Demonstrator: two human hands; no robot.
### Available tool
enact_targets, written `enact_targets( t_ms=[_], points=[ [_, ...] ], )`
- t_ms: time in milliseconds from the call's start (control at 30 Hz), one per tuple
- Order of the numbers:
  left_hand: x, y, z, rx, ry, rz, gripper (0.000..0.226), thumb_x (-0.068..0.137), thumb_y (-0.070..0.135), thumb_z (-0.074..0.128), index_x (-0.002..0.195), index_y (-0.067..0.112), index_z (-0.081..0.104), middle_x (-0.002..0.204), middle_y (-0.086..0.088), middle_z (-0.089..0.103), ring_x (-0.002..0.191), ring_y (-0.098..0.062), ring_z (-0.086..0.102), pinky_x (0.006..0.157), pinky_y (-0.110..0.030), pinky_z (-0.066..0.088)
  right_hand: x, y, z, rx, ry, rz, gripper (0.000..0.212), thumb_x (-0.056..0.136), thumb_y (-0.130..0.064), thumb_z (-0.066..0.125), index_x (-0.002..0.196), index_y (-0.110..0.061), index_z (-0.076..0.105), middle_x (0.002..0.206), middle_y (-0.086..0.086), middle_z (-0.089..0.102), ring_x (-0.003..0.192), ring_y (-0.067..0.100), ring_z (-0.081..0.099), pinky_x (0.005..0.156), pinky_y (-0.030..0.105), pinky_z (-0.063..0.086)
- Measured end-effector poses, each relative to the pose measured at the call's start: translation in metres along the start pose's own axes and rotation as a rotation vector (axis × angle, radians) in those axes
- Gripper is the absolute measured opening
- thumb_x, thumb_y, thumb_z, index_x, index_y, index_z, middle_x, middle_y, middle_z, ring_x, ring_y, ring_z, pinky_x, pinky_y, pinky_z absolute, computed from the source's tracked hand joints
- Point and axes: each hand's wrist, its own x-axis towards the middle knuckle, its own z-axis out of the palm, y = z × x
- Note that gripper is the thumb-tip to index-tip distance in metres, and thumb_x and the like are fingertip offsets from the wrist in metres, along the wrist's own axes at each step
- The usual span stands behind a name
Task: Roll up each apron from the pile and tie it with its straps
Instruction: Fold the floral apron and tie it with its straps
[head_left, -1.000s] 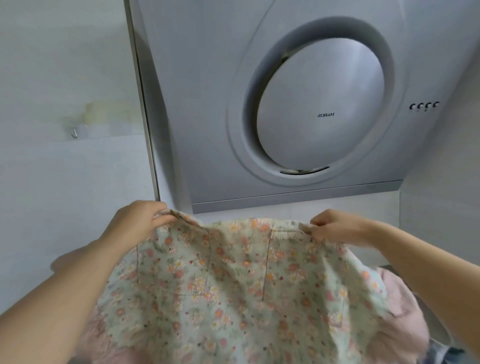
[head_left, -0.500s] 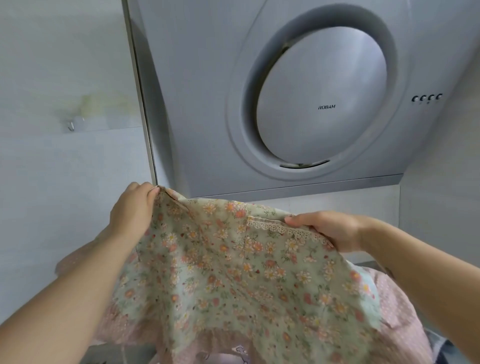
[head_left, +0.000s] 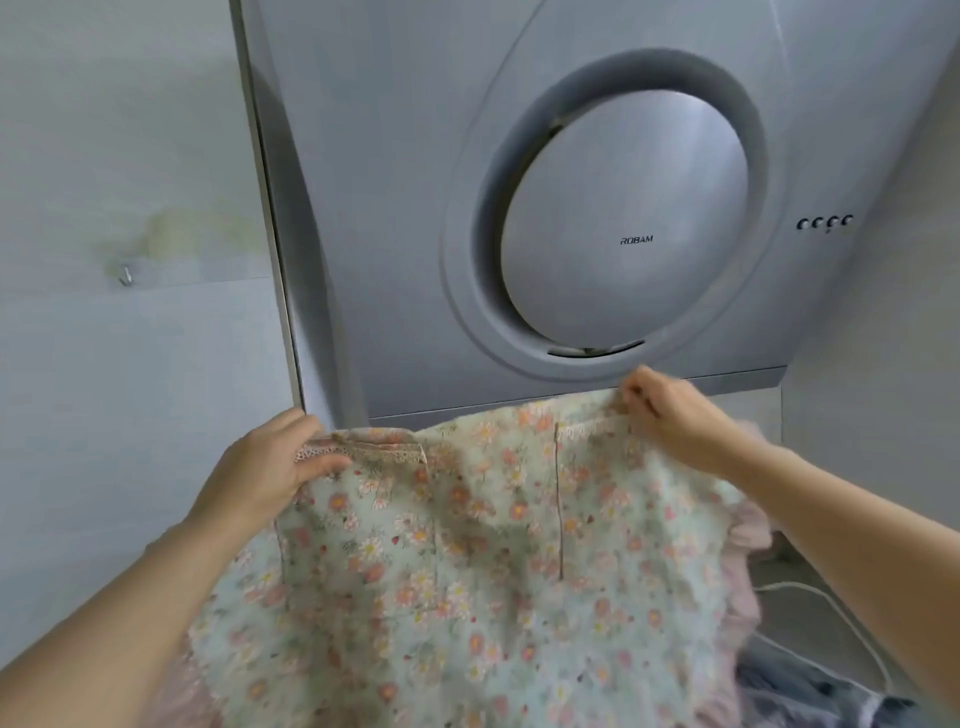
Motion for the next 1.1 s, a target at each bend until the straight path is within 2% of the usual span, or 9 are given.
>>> enact_targets(
  t_ms=[133,300,467,567,667,733,800,900,1100],
  points=[
    [0.009,-0.008,-0.01,0.092,-0.117,-0.022,0.079,0.064,0.09,0.039,0.085,0.016,0.059,0.085,0.007,0.055,0.075,-0.018,0.057,0.063,-0.035,0.043,-0.007,0.003,0.007,-0.201,-0.188,0.037,0.017,0.1,-0.027,0.036,0.09,-0.014,0.04,0.072,0.008,0.055,0.069,0.033,0.051,0.062,0.042,0.042],
    [0.027,0.006,-0.031,0.032,0.122,-0.015,0.049,0.064,0.053,0.063,0.079,0.007,0.056,0.08,-0.002,0.057,0.072,-0.024,0.054,0.065,-0.038,0.043,0.016,-0.015,-0.019,0.083,0.194,0.045,0.03,0.084,-0.044,0.065,0.087,-0.016,0.056,0.071,-0.002,0.057,0.067,0.022,0.053,0.064,0.033,0.043],
    [0.008,-0.008,0.004,0.227,-0.651,-0.208,0.066,0.063,0.066,0.068,0.087,0.006,0.061,0.078,-0.003,0.061,0.072,-0.021,0.06,0.066,-0.03,0.043,0.006,-0.006,0.004,-0.416,-0.739,0.19,0.047,0.076,-0.048,0.073,0.06,-0.015,0.042,0.058,-0.002,0.044,0.053,0.015,0.041,0.05,0.023,0.032],
    [0.013,-0.007,0.015,0.279,-0.516,-0.217,0.035,0.08,0.039,0.074,0.083,0.007,0.06,0.082,-0.009,0.062,0.082,-0.029,0.06,0.07,-0.035,0.043,0.009,0.004,0.01,-0.474,-0.585,0.247,0.032,0.083,-0.035,0.067,0.066,-0.016,0.047,0.069,0.001,0.05,0.071,0.025,0.049,0.06,0.027,0.04],
    [0.011,-0.002,0.006,0.242,-0.274,-0.278,0.006,0.084,0.008,0.067,0.078,0.008,0.064,0.076,-0.008,0.052,0.08,-0.032,0.058,0.061,-0.034,0.039,0.004,0.009,0.009,-0.527,-0.156,0.165,0.014,0.088,-0.029,0.059,0.09,-0.016,0.061,0.09,0.006,0.064,0.085,0.03,0.057,0.072,0.032,0.035],
    [-0.001,0.009,0.0,0.191,-0.023,-0.316,0.023,0.08,-0.008,0.057,0.09,0.008,0.071,0.08,-0.009,0.048,0.08,-0.032,0.055,0.06,-0.035,0.042,-0.008,0.016,0.009,-0.535,0.114,0.017,0.015,0.088,-0.027,0.06,0.086,-0.013,0.065,0.086,0.008,0.068,0.082,0.032,0.062,0.073,0.035,0.032],
    [-0.015,0.017,-0.002,0.219,0.028,-0.341,0.037,0.079,-0.01,0.052,0.101,0.011,0.073,0.086,-0.01,0.049,0.089,-0.035,0.053,0.066,-0.042,0.049,-0.023,0.022,0.008,-0.535,0.011,0.047,0.008,0.086,-0.021,0.061,0.084,-0.014,0.063,0.085,0.007,0.068,0.078,0.031,0.062,0.07,0.033,0.033],
    [-0.029,0.036,0.004,0.442,-0.411,-0.421,0.031,0.088,0.004,0.046,0.095,0.02,0.071,0.09,-0.003,0.046,0.106,-0.032,0.05,0.078,-0.037,0.045,-0.041,0.017,0.005,-0.634,-0.515,0.342,0.011,0.086,-0.011,0.05,0.088,-0.016,0.059,0.091,0.003,0.06,0.076,0.028,0.056,0.063,0.029,0.04],
    [-0.027,0.063,-0.028,0.448,-0.224,-0.624,0.031,0.084,0.003,0.046,0.079,0.023,0.069,0.079,0.002,0.051,0.072,-0.025,0.053,0.055,-0.025,0.033,-0.043,0.001,-0.038,-0.81,-0.339,0.35,0.021,0.081,-0.001,0.048,0.087,-0.017,0.059,0.078,0.002,0.055,0.076,0.027,0.056,0.063,0.029,0.039]
  ],
)
